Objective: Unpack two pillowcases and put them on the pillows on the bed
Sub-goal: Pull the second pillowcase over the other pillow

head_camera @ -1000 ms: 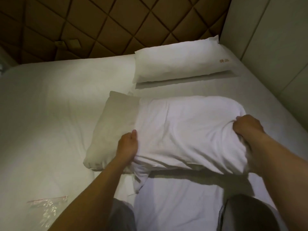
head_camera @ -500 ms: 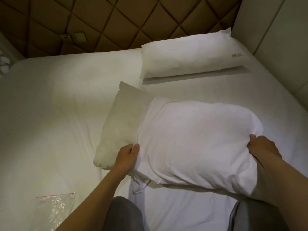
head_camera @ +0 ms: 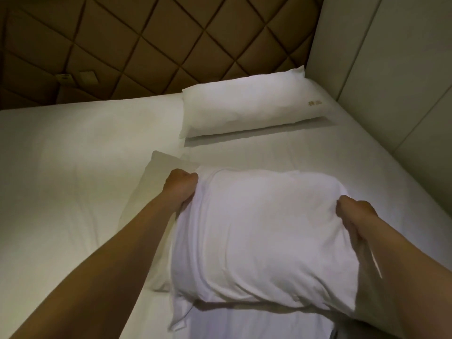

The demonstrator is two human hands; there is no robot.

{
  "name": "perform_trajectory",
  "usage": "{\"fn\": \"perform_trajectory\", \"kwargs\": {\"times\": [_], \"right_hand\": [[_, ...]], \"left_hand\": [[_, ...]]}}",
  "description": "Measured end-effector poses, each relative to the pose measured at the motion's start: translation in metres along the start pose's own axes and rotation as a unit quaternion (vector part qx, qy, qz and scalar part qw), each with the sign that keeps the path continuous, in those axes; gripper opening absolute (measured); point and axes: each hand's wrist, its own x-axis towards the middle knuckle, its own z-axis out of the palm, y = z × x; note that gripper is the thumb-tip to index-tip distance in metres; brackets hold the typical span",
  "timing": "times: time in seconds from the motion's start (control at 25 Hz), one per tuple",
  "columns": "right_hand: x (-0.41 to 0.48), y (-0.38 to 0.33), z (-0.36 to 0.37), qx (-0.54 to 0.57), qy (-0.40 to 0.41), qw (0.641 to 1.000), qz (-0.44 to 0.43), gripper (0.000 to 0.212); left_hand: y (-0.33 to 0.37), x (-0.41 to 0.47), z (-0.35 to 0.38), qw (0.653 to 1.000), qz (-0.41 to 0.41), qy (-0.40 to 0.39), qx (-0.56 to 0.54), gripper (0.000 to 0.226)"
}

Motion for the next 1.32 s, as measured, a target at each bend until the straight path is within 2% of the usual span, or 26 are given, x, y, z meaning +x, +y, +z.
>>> {"fn": "perform_trajectory", "kwargs": {"times": [0.24, 0.44, 0.56, 0.68, 0.76, 0.84, 0.96, 1.16, 1.24, 1.32], "right_hand": [[0.055, -0.036, 0.031, 0.046, 0.010, 0.998, 0.041, 0.067], [0.082, -0.046, 0.070, -0.061, 0.016, 0.998, 0.001, 0.093], [0.087, -0.040, 0.084, -0.109, 0.062, 0.991, -0.041, 0.080], [0.082, -0.039, 0.083, -0.117, 0.138, 0.981, -0.070, 0.065], [0.080, -0.036, 0.073, -0.105, 0.190, 0.973, -0.082, 0.064], [0.083, -0.030, 0.061, -0.094, 0.222, 0.966, -0.092, 0.064], [0.080, -0.028, 0.052, -0.092, 0.223, 0.966, -0.092, 0.063], [0.052, -0.043, 0.041, -0.098, 0.196, 0.969, -0.114, 0.059], [0.032, -0.076, 0.022, -0.040, 0.204, 0.969, -0.135, 0.060], [0.010, -0.123, -0.002, 0.068, 0.214, 0.959, -0.175, 0.060]], "left_hand": [[0.040, 0.083, 0.039, 0.997, 0.022, 0.014, 0.068, 0.021], [0.024, 0.132, 0.073, 0.992, 0.015, -0.028, 0.120, 0.022], [0.015, 0.146, 0.084, 0.992, -0.002, -0.039, 0.117, 0.017], [0.014, 0.151, 0.077, 0.993, 0.011, -0.005, 0.119, 0.018], [0.017, 0.149, 0.062, 0.984, 0.046, 0.023, 0.172, 0.021], [0.027, 0.140, 0.050, 0.953, 0.116, 0.006, 0.278, 0.024], [0.029, 0.124, 0.042, 0.930, 0.188, 0.012, 0.315, 0.025], [0.005, 0.097, 0.032, 0.931, 0.168, -0.014, 0.323, 0.021], [0.023, 0.093, 0.011, 0.926, 0.204, 0.018, 0.318, 0.024], [0.057, 0.088, -0.024, 0.924, 0.238, 0.095, 0.284, 0.032]]}}
